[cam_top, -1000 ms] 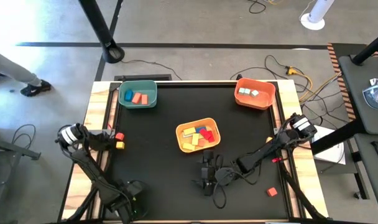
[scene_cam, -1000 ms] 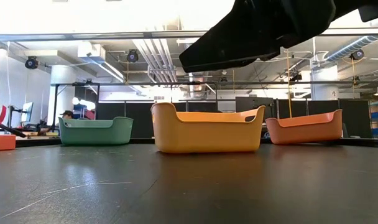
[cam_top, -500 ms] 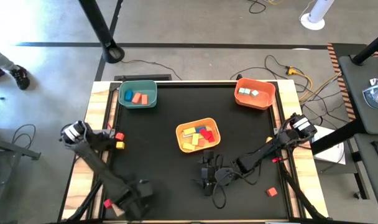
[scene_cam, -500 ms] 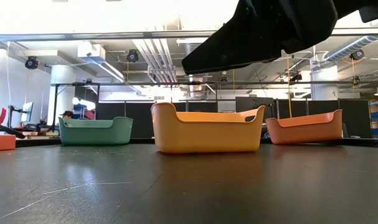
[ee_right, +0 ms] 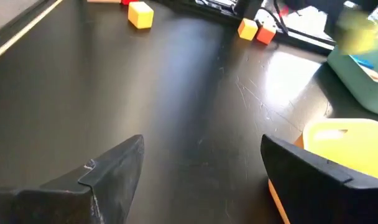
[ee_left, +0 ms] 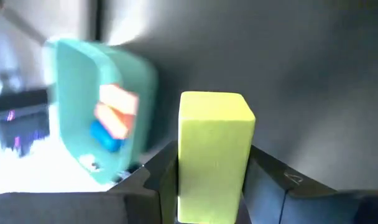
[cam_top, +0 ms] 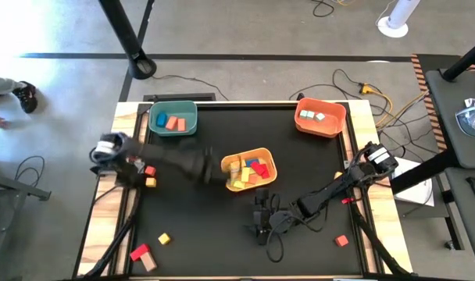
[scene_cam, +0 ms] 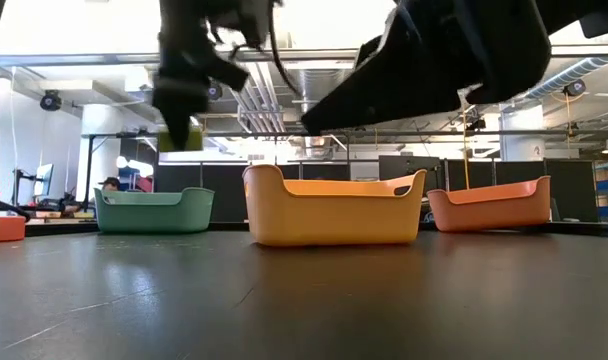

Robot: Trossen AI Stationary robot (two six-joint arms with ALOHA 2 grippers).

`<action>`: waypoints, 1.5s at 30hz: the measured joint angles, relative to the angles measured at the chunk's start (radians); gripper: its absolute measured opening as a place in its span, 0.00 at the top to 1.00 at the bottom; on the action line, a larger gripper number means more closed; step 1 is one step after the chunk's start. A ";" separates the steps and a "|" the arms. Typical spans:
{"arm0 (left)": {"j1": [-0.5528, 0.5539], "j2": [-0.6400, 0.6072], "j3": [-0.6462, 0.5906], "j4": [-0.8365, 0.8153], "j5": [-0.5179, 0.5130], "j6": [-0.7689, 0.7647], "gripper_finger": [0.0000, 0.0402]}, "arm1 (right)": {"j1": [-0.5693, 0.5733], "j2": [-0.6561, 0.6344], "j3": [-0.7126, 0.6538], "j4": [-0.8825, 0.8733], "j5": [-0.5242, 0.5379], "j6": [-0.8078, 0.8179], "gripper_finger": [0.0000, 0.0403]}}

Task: Sort blocks by size
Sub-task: Put the green thick block into the blue bin

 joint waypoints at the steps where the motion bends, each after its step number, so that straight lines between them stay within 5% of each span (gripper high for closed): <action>1: 0.071 -0.010 -0.002 0.008 -0.027 0.014 0.70 | 0.000 0.000 0.000 -0.009 0.000 0.003 0.23; 9: 0.520 -0.054 -0.010 0.055 -0.035 0.036 0.69 | 0.000 0.000 0.000 -0.070 0.000 0.046 0.28; 17: 0.790 -0.051 -0.098 0.371 0.151 0.075 0.69 | -0.001 0.000 0.000 -0.070 0.000 0.067 0.30; 30: 0.888 -0.043 -0.229 0.651 0.379 0.076 0.69 | -0.001 0.000 -0.001 -0.072 0.000 0.072 0.25; 45: 0.899 -0.043 -0.288 0.694 0.312 0.076 0.54 | -0.001 0.000 -0.006 -0.072 0.000 0.081 0.30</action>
